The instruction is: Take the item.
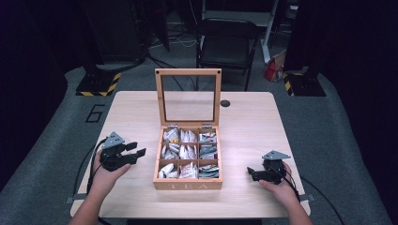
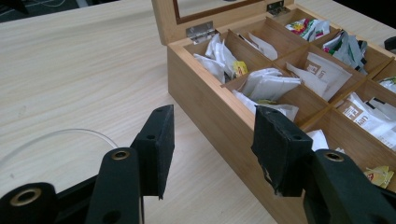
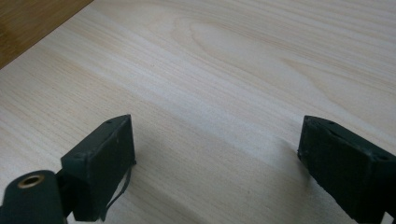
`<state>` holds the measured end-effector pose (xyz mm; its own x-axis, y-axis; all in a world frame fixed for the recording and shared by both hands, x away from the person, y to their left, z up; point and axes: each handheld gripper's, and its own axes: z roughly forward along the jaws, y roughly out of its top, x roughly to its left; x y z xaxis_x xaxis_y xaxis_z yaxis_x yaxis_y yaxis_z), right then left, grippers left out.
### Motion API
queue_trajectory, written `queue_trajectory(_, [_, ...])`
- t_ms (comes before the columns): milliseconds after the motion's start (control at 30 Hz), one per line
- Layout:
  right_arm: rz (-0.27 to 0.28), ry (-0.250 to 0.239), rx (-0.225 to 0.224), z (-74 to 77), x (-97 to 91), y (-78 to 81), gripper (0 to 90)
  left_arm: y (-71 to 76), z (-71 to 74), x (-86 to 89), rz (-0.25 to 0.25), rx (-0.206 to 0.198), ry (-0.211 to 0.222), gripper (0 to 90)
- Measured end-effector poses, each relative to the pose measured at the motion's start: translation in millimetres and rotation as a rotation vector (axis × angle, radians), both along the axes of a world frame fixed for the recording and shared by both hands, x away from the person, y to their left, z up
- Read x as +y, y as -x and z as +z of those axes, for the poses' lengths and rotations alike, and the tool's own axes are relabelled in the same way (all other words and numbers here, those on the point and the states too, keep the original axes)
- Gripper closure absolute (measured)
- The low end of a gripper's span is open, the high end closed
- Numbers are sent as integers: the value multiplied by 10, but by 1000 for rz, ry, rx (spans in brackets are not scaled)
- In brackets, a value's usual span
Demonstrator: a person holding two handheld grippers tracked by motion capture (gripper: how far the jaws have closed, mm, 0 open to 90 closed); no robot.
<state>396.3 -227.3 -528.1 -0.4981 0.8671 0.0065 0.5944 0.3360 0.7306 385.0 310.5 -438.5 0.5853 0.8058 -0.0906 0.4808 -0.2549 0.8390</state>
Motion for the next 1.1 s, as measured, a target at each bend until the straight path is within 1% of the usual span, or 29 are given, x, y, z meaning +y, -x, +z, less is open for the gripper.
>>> queue_trajectory(100, [0,0,0,0,0,0,103,15,-41,-19,-2,3,-2,486])
queue_trajectory(133, [0,0,0,0,0,0,103,18,-50,-20,-6,1,-11,486])
queue_trajectory(267, [-1,-1,0,0,0,0,103,43,-104,-32,-2,6,-2,485])
queue_trajectory(300, [0,-2,1,1,-2,0,102,47,-121,-28,-7,7,-8,485])
queue_trajectory(400, [2,-2,1,0,-1,0,102,59,-163,-30,-3,17,-6,485])
queue_trajectory(433, [2,-2,1,0,-1,1,102,63,-180,-35,3,15,-5,485])
queue_trajectory(467, [2,-2,1,0,-1,1,102,67,-188,-31,-3,20,-9,485])
queue_trajectory(567, [3,-2,1,0,-1,0,102,79,-218,-38,-11,18,-22,485])
queue_trajectory(633, [2,-2,1,0,-1,0,102,84,-240,-31,-16,23,-32,485])
queue_trajectory(700, [2,-2,1,0,-1,1,102,96,-277,-34,-7,34,-25,485])
queue_trajectory(733, [2,-2,1,0,-1,1,102,98,-288,-20,-13,41,-36,485])
queue_trajectory(767, [2,-2,1,0,-1,1,102,110,-306,-26,-6,50,-22,485])
queue_trajectory(800, [2,-2,1,0,-1,1,102,109,-319,-23,-4,44,-24,485])
queue_trajectory(867, [2,-2,1,0,-1,1,103,112,-332,-17,-5,54,-25,484])
queue_trajectory(933, [2,-2,1,0,-1,1,102,105,-352,-24,-2,52,-27,482])
queue_trajectory(967, [2,-2,1,0,-1,1,102,107,-362,-31,0,59,-21,481])
queue_trajectory(1000, [2,-2,1,0,-1,1,103,103,-369,-31,-4,64,-24,481])
queue_trajectory(1033, [2,-2,1,0,-1,1,102,96,-379,-33,-4,57,-32,481])
queue_trajectory(1067, [2,-2,1,0,-1,1,102,95,-382,-37,-9,66,-30,481])
queue_trajectory(1100, [2,-2,1,0,-1,1,102,93,-388,-40,-13,65,-37,481])
